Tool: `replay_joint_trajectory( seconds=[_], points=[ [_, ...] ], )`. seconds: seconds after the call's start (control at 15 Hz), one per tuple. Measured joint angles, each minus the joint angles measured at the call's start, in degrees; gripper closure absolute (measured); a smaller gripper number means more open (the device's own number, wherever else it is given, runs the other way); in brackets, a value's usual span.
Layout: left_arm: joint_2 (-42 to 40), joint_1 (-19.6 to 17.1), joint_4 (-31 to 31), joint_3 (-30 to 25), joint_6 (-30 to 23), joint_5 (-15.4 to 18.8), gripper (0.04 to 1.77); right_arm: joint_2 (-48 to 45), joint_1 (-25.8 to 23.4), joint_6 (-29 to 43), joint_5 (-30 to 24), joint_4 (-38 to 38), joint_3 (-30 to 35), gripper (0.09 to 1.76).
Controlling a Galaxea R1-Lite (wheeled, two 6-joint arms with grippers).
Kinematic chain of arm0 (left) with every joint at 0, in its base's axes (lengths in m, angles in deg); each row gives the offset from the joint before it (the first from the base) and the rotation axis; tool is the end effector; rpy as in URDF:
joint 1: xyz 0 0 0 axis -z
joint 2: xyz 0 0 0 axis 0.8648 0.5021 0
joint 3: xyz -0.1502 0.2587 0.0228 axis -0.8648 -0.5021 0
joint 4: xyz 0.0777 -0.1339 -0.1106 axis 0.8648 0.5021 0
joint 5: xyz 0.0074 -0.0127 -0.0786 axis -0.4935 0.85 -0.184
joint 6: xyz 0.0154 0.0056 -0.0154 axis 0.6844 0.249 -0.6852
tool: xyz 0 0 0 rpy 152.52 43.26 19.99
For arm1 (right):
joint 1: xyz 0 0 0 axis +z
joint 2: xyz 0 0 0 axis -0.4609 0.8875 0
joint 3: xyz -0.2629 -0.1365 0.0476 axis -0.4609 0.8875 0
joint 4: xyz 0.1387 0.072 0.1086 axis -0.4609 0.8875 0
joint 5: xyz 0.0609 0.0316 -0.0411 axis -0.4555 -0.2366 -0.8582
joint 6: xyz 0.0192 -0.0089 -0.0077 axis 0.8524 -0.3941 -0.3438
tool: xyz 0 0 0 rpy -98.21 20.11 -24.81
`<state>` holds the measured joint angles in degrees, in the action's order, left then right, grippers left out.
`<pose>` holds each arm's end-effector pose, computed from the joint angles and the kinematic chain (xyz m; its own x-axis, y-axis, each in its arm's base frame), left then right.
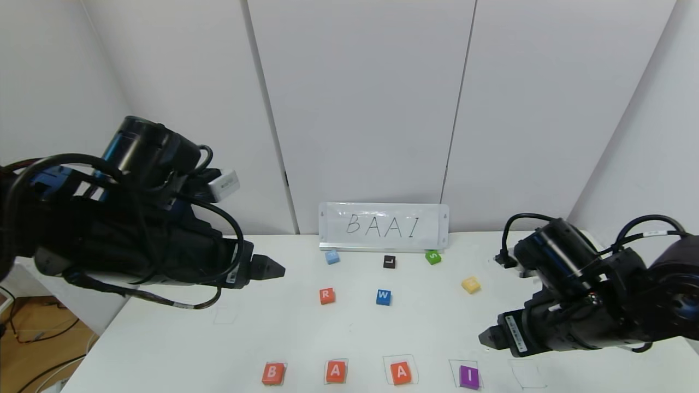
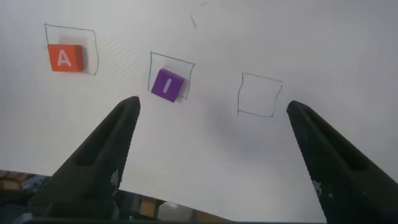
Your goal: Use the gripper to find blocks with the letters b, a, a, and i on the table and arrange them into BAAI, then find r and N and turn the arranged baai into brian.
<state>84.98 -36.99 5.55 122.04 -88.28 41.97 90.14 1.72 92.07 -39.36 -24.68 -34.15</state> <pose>0.2359 -0.0979 0.2291 0.6426 -0.1985 -0.7401 0.2082 0.9748 -0.0807 0.2404 0.1303 0.1369 0.4756 0.0944 -0.8746 -0.1647 0.9862 0.0169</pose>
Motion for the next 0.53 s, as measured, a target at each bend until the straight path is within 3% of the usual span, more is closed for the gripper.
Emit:
replay_joint_trajectory(
  seconds=[0.27,0.53],
  points=[
    [-8.2,2.1,4.0,-4.1,-0.4,-0.2,0.09,-8.7,-0.4,-1.4,-0.3,1.5,2.8,0.15],
    [-18.4,2.9,11.0,-6.8,-0.4,-0.2,0.09,-19.0,0.4,-1.4,-0.6,9.2,3.9,0.14]
  ],
)
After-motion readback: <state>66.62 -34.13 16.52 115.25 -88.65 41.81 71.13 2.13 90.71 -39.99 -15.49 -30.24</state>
